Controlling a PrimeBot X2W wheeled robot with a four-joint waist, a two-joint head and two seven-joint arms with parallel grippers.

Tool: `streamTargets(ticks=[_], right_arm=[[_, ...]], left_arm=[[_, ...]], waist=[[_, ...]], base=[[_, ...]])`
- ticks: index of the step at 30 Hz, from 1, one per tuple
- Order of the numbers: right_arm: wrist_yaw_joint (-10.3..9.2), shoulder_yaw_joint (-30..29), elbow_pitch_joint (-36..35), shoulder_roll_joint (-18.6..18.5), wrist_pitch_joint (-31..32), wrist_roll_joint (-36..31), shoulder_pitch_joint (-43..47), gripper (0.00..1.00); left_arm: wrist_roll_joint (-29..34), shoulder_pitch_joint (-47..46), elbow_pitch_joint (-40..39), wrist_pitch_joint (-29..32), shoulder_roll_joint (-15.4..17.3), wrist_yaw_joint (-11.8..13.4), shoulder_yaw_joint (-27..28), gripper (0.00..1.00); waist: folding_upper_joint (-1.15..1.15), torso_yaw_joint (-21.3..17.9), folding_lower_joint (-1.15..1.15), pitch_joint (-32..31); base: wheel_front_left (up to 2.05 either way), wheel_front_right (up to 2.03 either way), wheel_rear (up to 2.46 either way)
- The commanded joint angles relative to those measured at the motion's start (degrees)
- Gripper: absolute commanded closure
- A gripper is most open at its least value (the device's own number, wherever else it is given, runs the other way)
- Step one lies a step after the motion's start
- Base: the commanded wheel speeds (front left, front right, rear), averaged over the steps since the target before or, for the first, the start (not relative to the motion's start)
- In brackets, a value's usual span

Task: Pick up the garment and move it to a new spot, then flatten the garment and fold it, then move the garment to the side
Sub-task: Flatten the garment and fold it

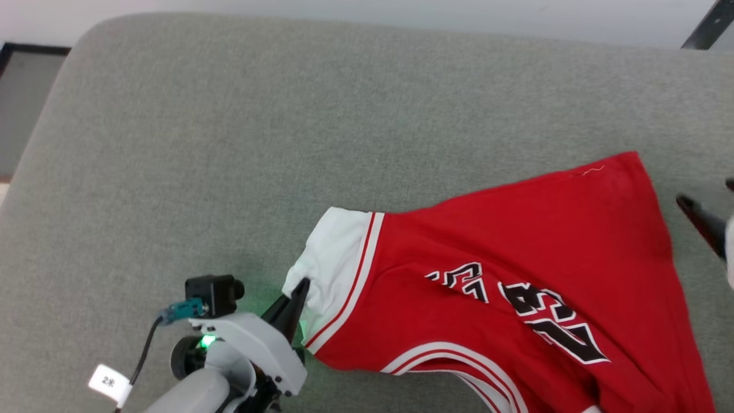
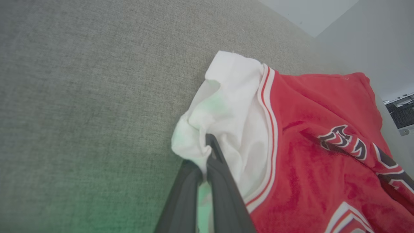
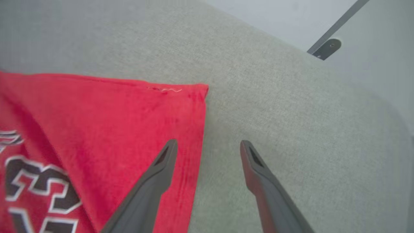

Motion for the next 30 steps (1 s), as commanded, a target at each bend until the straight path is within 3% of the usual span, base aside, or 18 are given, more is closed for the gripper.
streamTargets(ticks=[1,7,13,14,16,21,30], right_arm=[[-0.04,1.9,3.4,1.6,-0.9,-0.6,-2.7,0.00],[-0.04,8.0,17.7,2.7,-2.7,-1.6,-13.1,0.00],[-0.04,13.0,26.1,1.5,-3.5,-0.6,-17.0,0.00],[-0.02,14.0,26.8,1.3,-3.2,0.0,-16.9,0.20],[-0.02,15.4,27.9,1.2,-3.6,1.5,-16.7,1.00],[-0.02,14.9,29.1,1.0,-7.2,3.1,-18.1,1.00],[-0.05,5.3,34.2,5.0,-25.3,1.7,-24.7,1.00]], left_arm=[[-0.3,-0.8,0.2,-0.1,-0.4,-0.3,0.1,1.00],[0.0,-2.5,1.3,-0.5,-1.7,-1.6,0.1,1.00],[0.4,-3.5,3.1,-1.1,-3.2,-2.4,-0.4,1.00],[0.3,-3.5,3.4,-1.2,-3.4,-2.6,-0.4,1.00],[0.2,-3.2,3.9,-1.5,-3.6,-2.8,-0.3,1.00],[-0.4,-3.1,4.5,-2.2,-3.8,-3.4,0.3,1.00],[2.3,-11.9,5.1,-1.8,-2.4,-6.3,1.8,1.00]], waist=[[0.00,1.7,0.00,2.1],[0.00,4.0,0.00,5.3],[0.00,5.6,0.00,6.7],[0.00,5.7,0.00,6.7],[0.00,5.6,0.00,6.6],[0.00,5.4,0.00,6.1],[0.00,4.7,0.00,5.8]], base=[[0.00,0.00,0.00],[0.00,0.00,0.00],[0.00,0.00,0.00],[0.00,0.00,0.00],[0.00,0.00,0.00],[0.00,0.00,0.00],[0.00,0.00,0.00]])
